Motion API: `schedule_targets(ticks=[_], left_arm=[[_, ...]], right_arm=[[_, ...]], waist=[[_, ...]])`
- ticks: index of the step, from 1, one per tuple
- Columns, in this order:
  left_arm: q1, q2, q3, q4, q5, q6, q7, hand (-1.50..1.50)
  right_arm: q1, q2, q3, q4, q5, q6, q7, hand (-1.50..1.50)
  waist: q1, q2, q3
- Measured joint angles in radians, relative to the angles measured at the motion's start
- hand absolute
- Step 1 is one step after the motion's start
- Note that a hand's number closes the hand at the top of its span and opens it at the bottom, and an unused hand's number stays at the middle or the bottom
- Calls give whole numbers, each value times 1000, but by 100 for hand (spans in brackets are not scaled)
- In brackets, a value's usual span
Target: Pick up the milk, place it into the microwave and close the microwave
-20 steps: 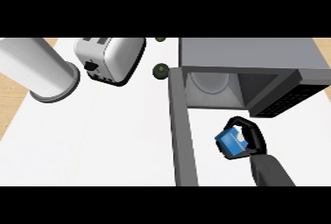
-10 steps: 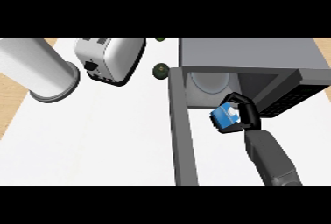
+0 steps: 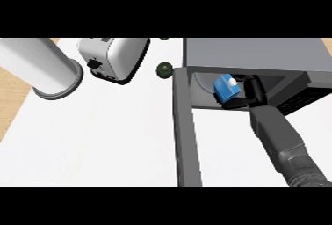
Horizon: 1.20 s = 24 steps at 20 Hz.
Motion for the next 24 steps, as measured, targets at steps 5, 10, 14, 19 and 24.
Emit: schedule_targets(ticks=[5,10,14,19,24], left_arm=[[-20,19,1,3,17,-12,8,-150],[-67,38,5,3,33,6,10,-150],[-83,50,-1,3,38,8,16,-150],[-108,70,-6,6,49,13,24,-150],[-142,89,-1,9,50,21,25,-150]], right_arm=[[-79,-37,-2,52,16,-13,50,150],[-125,-67,17,76,56,-107,68,150],[-155,-95,18,89,71,-182,87,150],[-174,-112,3,111,66,-242,109,150],[-175,-119,-16,126,49,-284,111,150]], waist=[[20,12,2],[38,23,2],[57,30,3],[72,34,2],[80,34,-5]])
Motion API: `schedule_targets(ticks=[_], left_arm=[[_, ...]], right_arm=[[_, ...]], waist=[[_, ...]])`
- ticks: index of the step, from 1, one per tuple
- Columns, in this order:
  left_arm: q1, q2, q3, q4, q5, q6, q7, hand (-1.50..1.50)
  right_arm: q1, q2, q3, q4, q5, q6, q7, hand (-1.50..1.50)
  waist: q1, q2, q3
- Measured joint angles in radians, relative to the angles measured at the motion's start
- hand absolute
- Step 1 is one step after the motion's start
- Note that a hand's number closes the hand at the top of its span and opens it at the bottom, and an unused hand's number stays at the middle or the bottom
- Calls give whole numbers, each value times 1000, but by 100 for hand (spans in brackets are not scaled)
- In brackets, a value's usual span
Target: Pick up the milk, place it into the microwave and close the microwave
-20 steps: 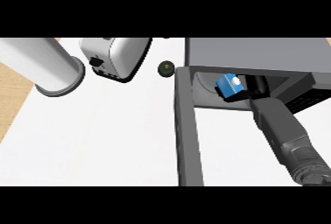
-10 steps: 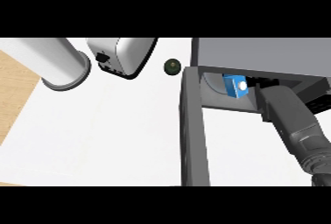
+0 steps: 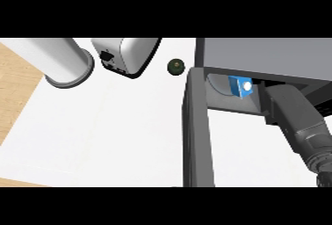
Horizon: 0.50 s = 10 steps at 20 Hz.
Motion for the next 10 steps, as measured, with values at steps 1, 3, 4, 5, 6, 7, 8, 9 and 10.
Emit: schedule_targets(ticks=[1,3,4,5,6,7,8,9,10], left_arm=[[-7,2,0,3,2,3,0,-150],[-14,6,-5,8,4,2,3,-150],[-20,9,-4,11,2,5,5,-150],[-26,12,-4,12,2,7,6,-150],[-30,15,-5,13,3,9,7,-150],[-32,20,-1,15,5,9,9,-150],[-38,26,0,17,6,11,11,-150],[-42,29,-1,16,9,11,13,-150],[-45,30,-4,16,9,13,15,-150]], right_arm=[[-1,-1,-5,3,-6,-7,0,150],[1,-4,-9,8,-9,-23,-3,150],[0,-5,-13,10,-14,-27,-4,150],[-1,-6,-16,13,-17,-32,-6,150],[-1,-8,-20,16,-22,-36,-7,150],[1,-10,-23,19,-26,-41,-10,150],[-3,-11,-26,24,-31,-42,-9,150],[-2,-13,-28,27,-34,-45,-11,150],[-4,-13,-31,30,-38,-50,-13,150]], waist=[[1,0,-1],[5,0,-4],[6,0,-5],[7,0,-6],[9,0,-7],[12,-1,-8],[12,-1,-7],[14,-1,-8],[16,0,-8]])
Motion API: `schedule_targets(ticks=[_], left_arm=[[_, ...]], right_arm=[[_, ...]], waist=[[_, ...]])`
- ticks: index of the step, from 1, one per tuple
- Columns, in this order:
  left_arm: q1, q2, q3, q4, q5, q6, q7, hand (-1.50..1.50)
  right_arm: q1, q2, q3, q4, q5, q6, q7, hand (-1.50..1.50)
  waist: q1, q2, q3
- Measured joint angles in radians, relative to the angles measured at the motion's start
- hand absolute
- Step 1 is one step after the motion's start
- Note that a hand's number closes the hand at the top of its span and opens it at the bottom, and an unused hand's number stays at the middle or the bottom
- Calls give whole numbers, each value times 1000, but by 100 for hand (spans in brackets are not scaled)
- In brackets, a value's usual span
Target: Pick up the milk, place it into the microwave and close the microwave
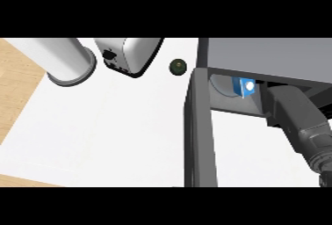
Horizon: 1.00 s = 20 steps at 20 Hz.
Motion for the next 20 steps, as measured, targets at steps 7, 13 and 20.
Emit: schedule_targets(ticks=[7,13,20], left_arm=[[-18,16,3,8,-10,3,8,-150],[-31,27,8,15,-31,-3,9,-150],[-54,38,5,29,-54,1,15,-150]], right_arm=[[-33,-43,15,3,14,6,5,150],[-30,-58,12,-4,9,13,13,150],[-34,-59,7,-13,2,-6,19,-150]], waist=[[33,28,13],[47,38,21],[50,46,24]])
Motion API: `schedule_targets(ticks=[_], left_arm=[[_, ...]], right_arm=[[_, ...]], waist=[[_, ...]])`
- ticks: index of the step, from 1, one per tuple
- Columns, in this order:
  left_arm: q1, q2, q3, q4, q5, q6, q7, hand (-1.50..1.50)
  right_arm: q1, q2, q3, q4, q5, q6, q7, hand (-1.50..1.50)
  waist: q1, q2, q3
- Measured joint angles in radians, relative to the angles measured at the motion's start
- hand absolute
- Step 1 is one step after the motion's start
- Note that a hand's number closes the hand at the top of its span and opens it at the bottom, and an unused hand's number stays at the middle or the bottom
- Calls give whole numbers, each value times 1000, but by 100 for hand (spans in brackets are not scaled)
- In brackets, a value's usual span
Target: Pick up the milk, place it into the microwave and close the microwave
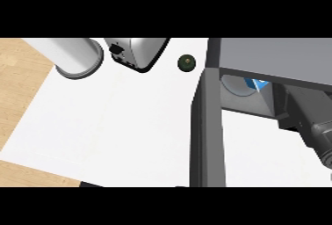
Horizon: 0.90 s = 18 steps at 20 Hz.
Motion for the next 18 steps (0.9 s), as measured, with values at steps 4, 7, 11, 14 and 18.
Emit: schedule_targets(ticks=[4,7,11,14,18], left_arm=[[-18,4,-3,12,-13,5,1,-150],[-31,11,-8,20,-21,3,5,-150],[-47,16,-21,30,-31,2,10,-150],[-58,21,-29,37,-33,-1,13,-150],[-68,22,-46,48,-41,1,23,-150]], right_arm=[[-15,16,-2,-4,-7,80,-8,-150],[-27,28,24,12,16,100,25,-150],[-40,48,44,19,31,87,60,-150],[-54,71,45,19,28,59,86,-150],[-71,99,54,18,36,21,96,-150]], waist=[[1,4,9],[9,3,13],[10,0,19],[13,-2,25],[5,-1,27]])
